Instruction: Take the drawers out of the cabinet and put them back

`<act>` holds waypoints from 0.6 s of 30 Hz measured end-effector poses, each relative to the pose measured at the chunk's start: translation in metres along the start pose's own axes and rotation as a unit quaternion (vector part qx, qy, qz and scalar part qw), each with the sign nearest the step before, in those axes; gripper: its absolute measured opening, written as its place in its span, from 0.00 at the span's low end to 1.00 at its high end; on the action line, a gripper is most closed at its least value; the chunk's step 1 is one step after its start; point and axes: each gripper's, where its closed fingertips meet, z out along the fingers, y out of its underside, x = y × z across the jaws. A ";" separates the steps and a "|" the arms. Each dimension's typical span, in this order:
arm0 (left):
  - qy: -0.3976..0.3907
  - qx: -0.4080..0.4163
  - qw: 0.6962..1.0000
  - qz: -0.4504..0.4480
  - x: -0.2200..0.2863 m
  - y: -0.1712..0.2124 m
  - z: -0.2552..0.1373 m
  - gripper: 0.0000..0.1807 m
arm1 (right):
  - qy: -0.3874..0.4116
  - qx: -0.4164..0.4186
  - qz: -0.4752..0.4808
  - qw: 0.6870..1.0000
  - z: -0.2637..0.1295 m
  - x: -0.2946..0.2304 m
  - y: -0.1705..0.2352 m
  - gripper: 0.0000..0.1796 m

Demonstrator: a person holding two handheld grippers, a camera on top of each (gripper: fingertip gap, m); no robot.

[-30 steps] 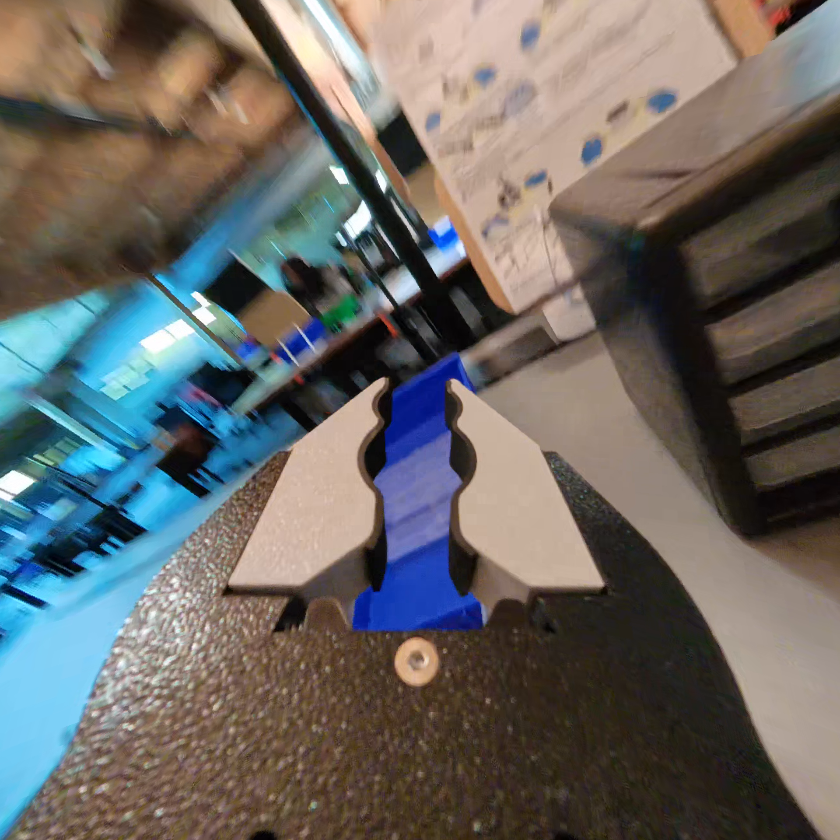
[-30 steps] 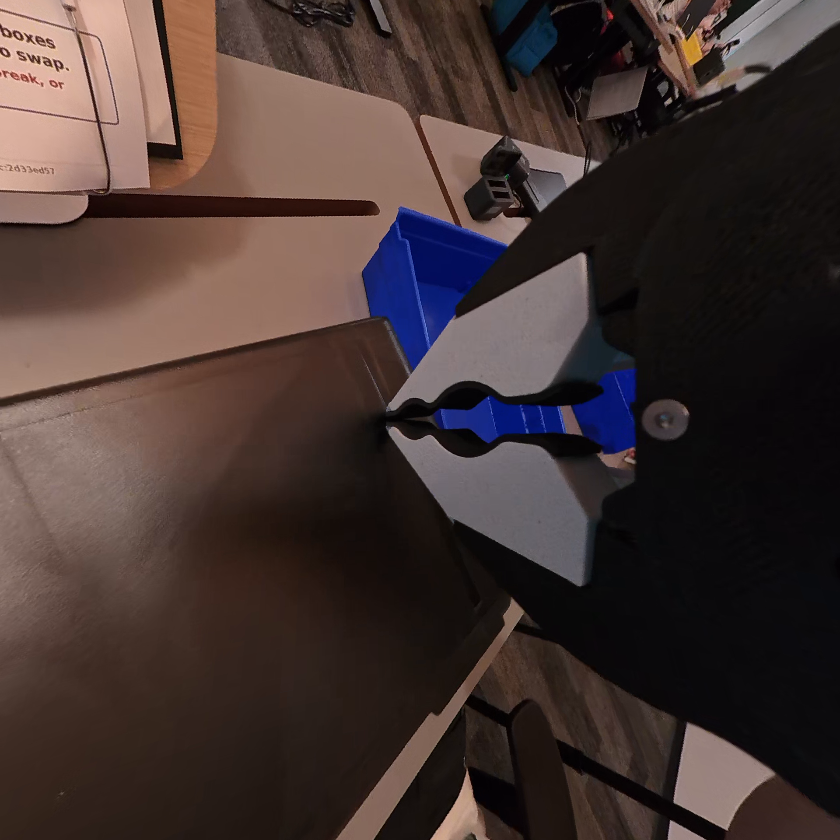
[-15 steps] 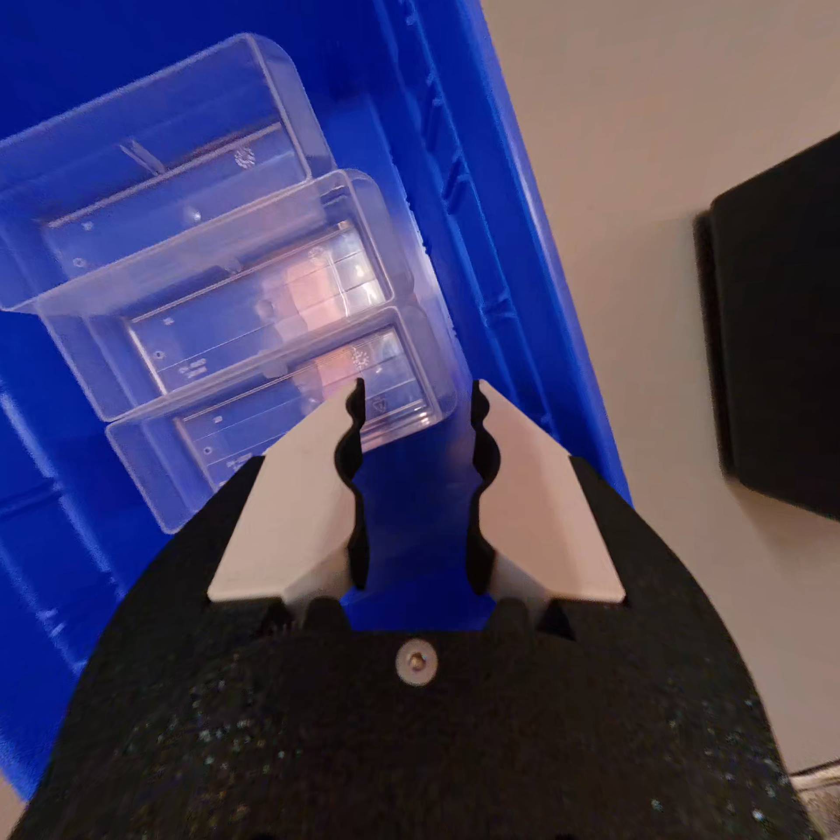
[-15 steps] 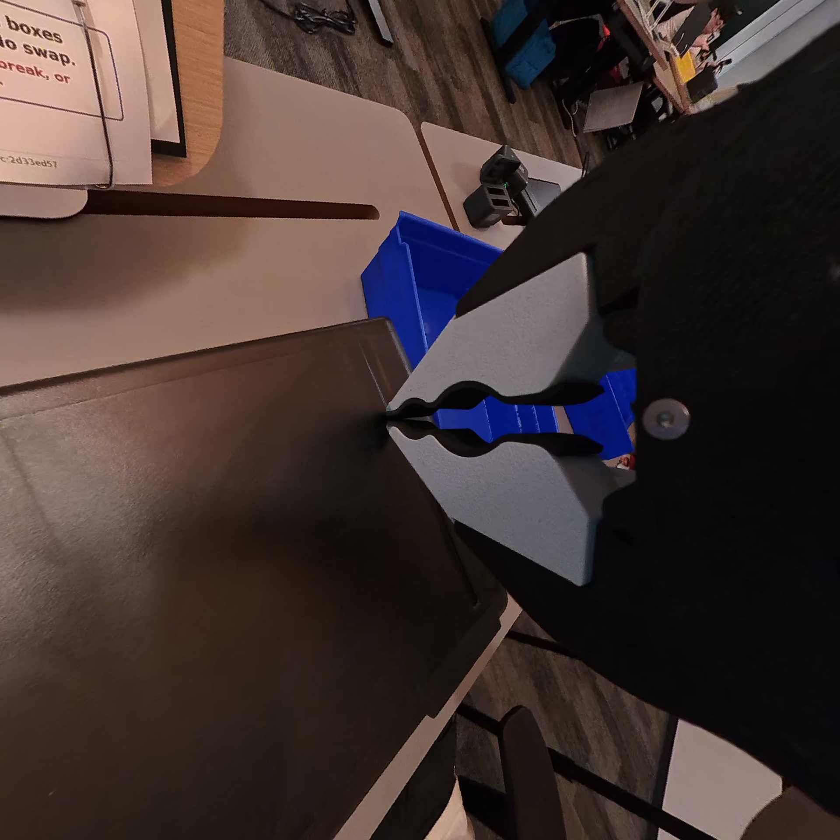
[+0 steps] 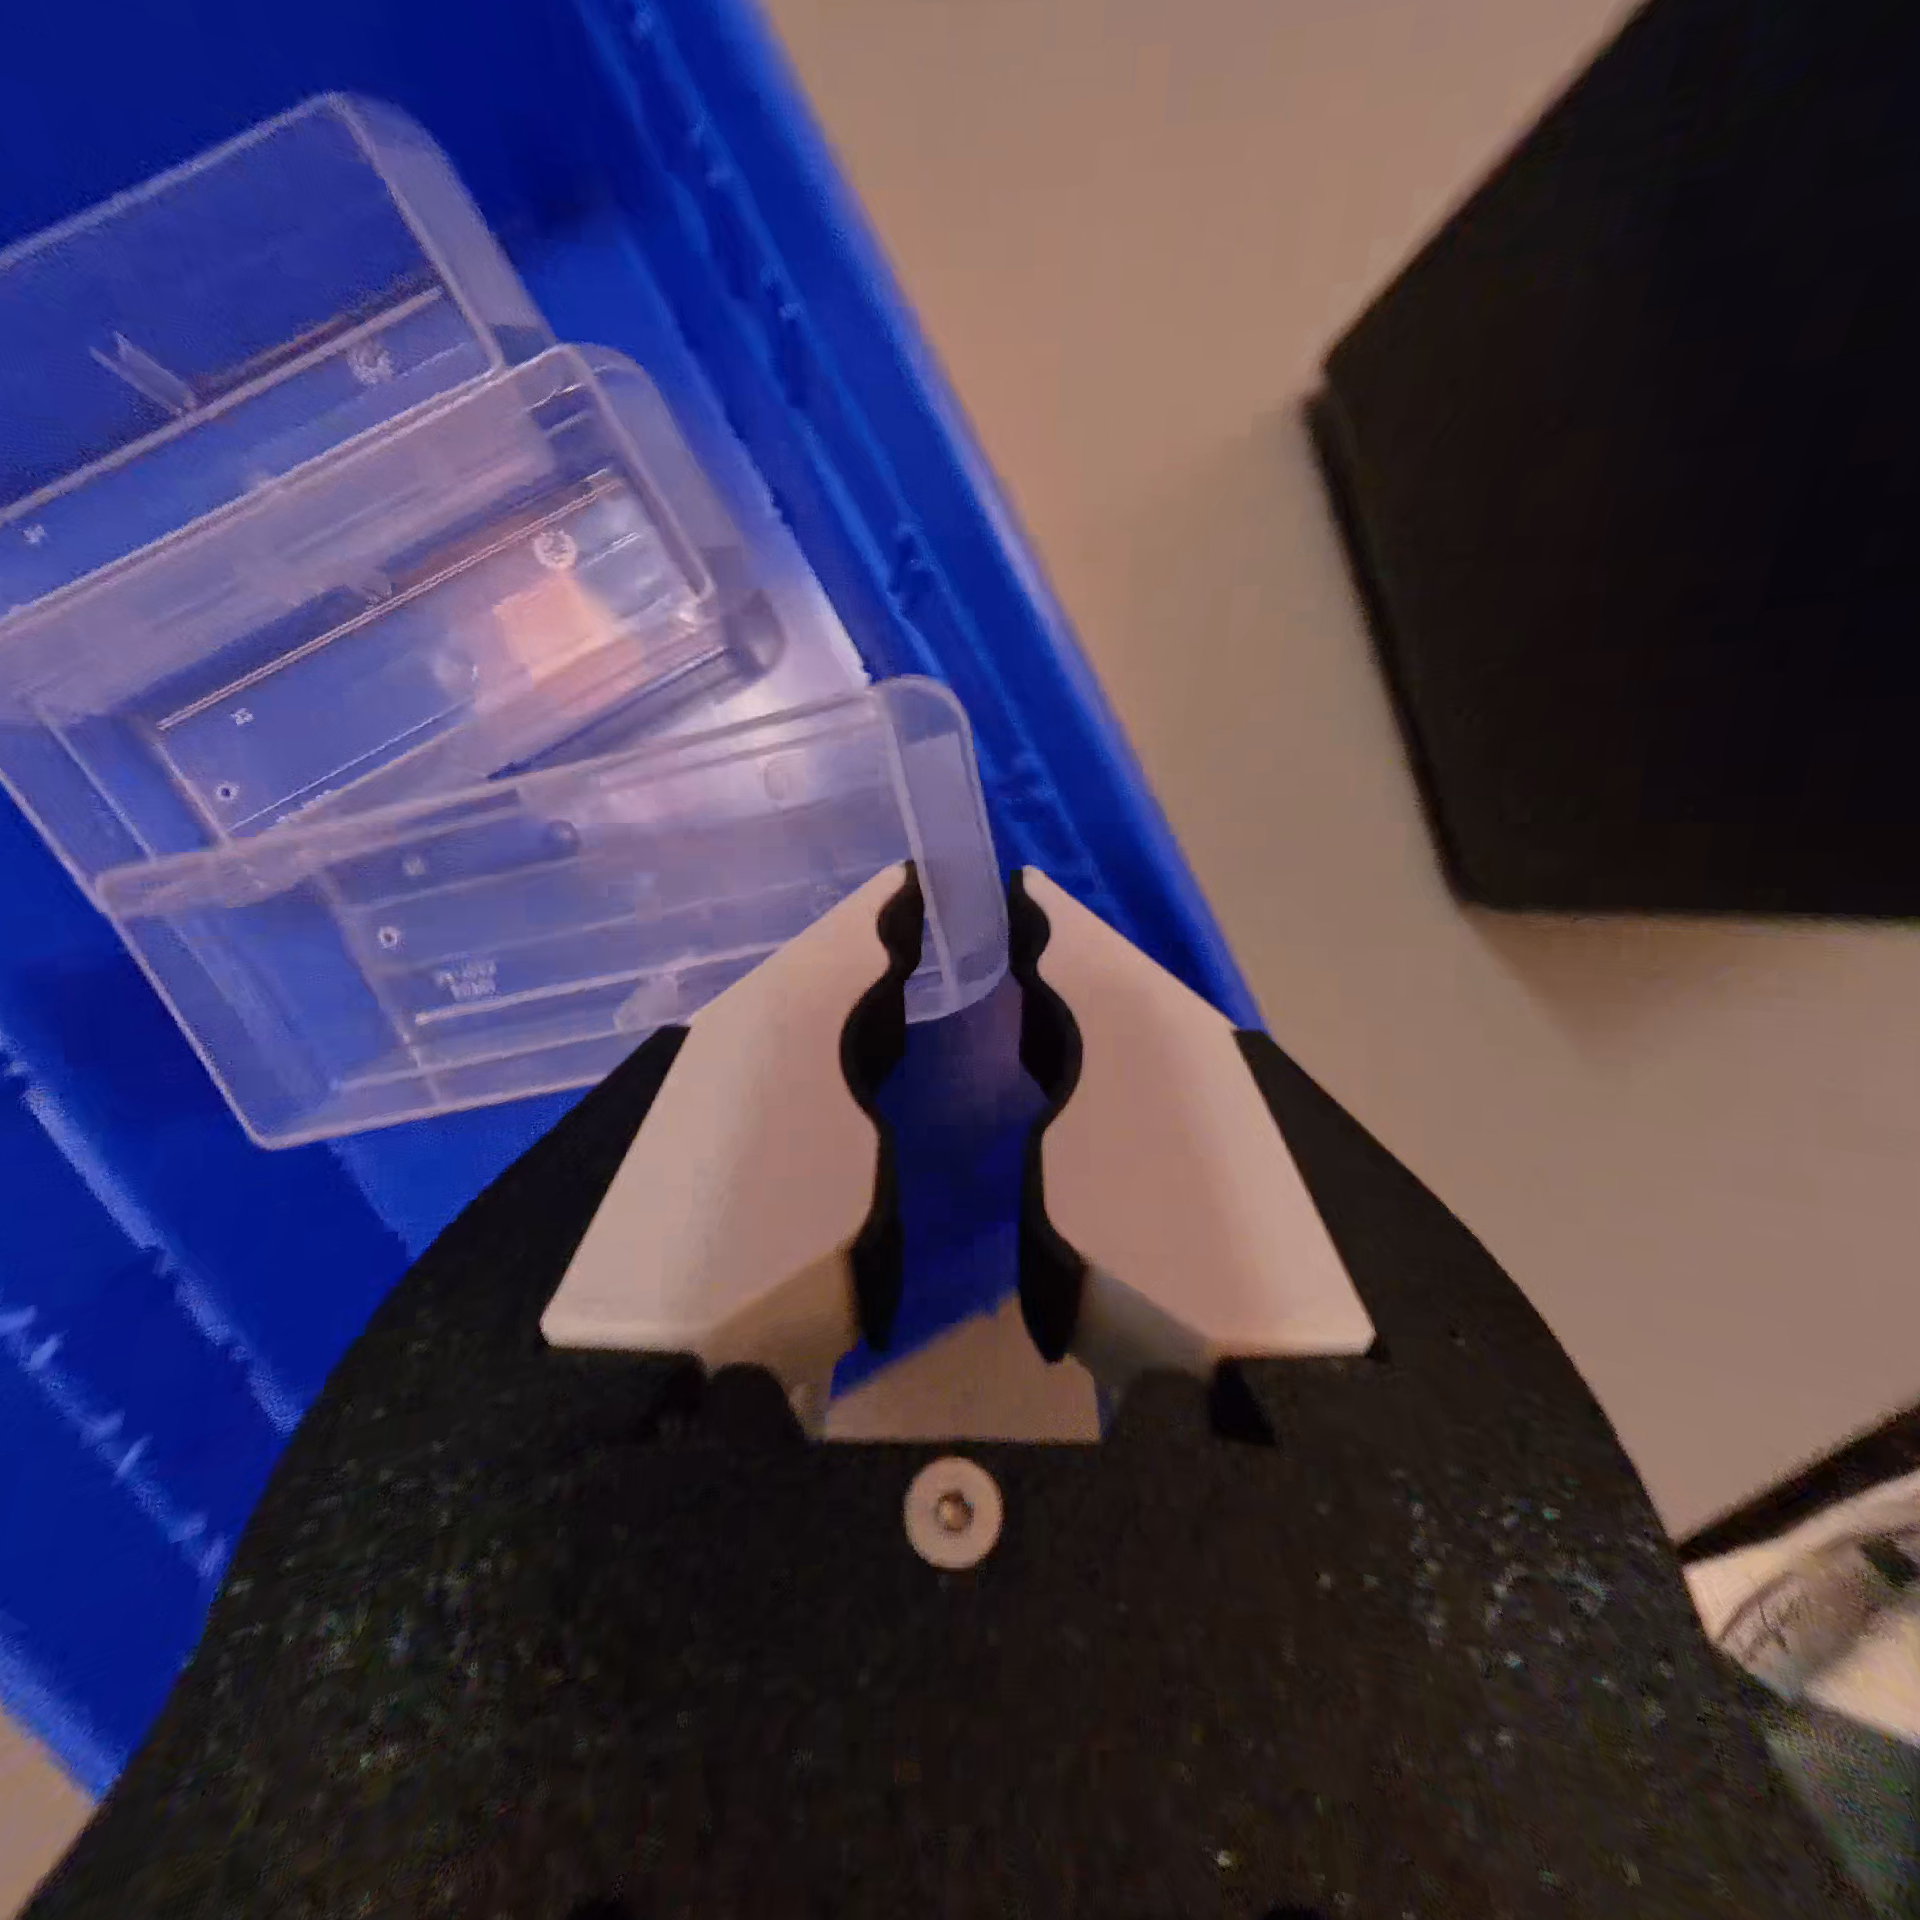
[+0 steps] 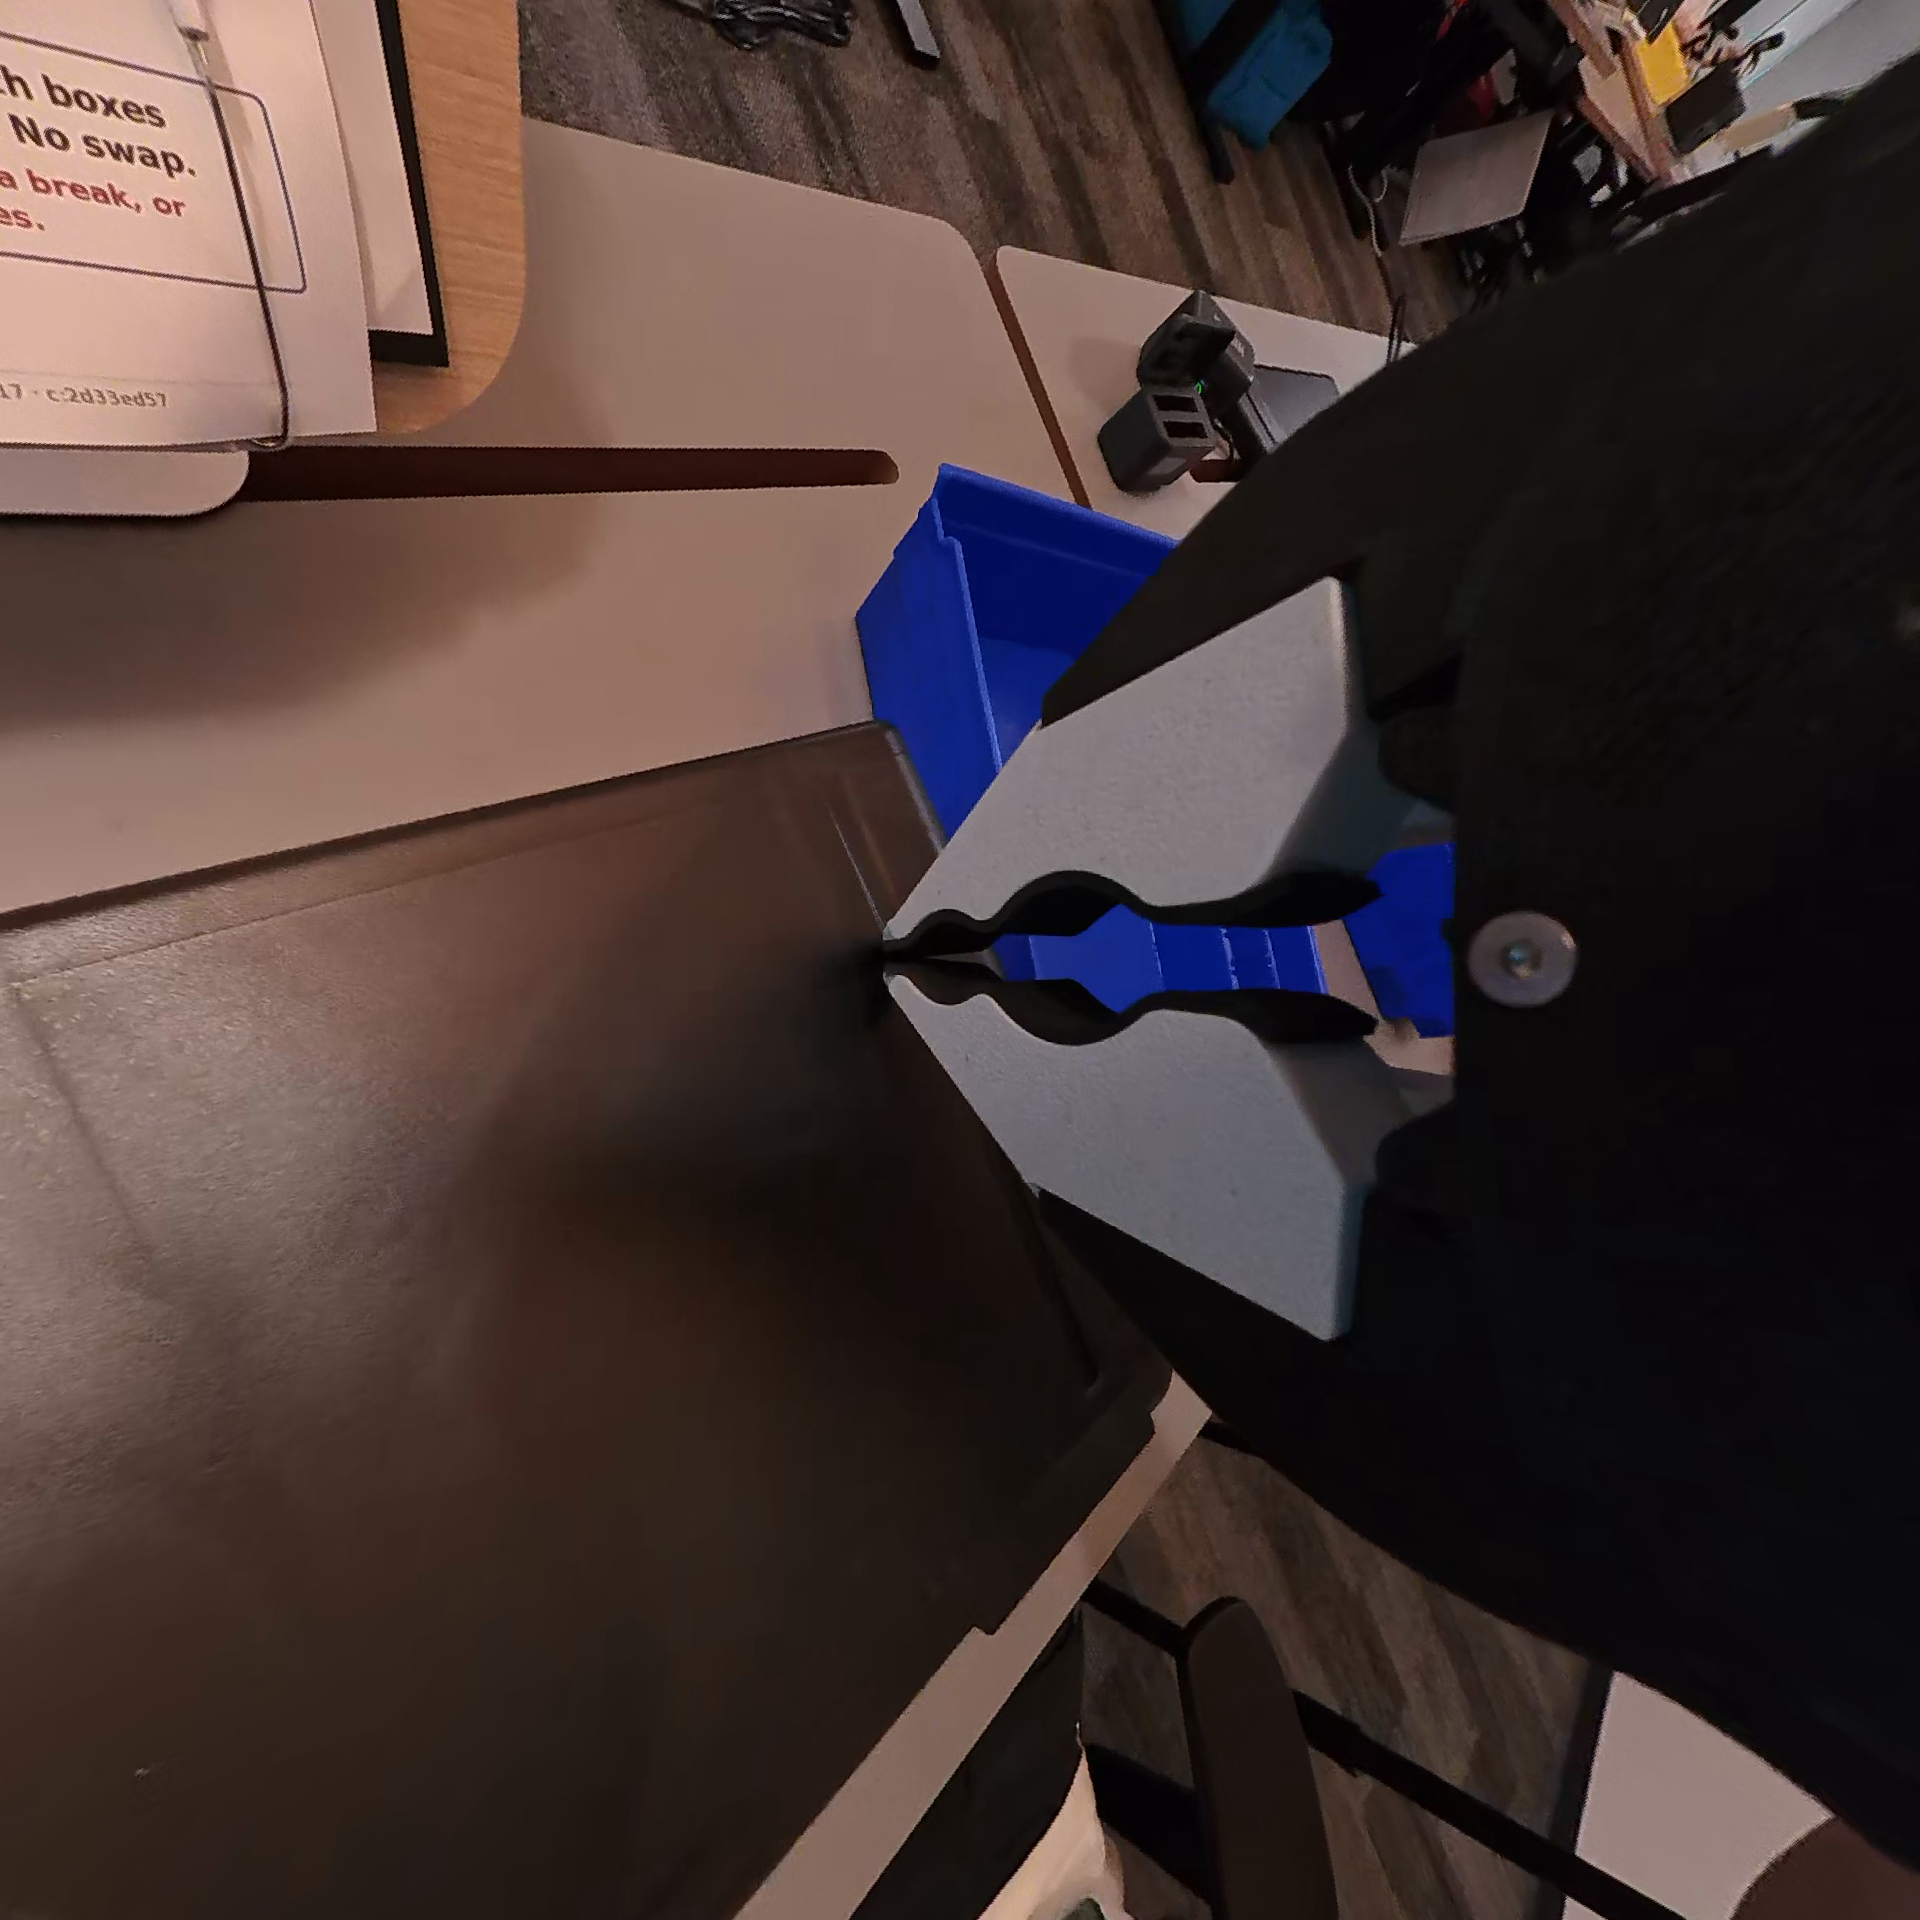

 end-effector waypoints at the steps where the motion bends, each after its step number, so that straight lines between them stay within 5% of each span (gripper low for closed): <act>1: 0.008 0.013 1.000 0.011 0.007 0.002 -0.014 0.07 | 0.001 0.002 -0.002 1.000 0.000 0.000 0.000 0.00; 10: 0.019 0.096 0.969 0.228 0.105 0.039 -0.154 0.06 | 0.001 0.011 -0.006 1.000 0.000 0.000 0.000 0.00; 18: 0.175 -0.026 0.852 0.493 0.252 0.127 -0.167 0.06 | -0.011 0.008 -0.005 1.000 0.000 0.000 0.000 0.00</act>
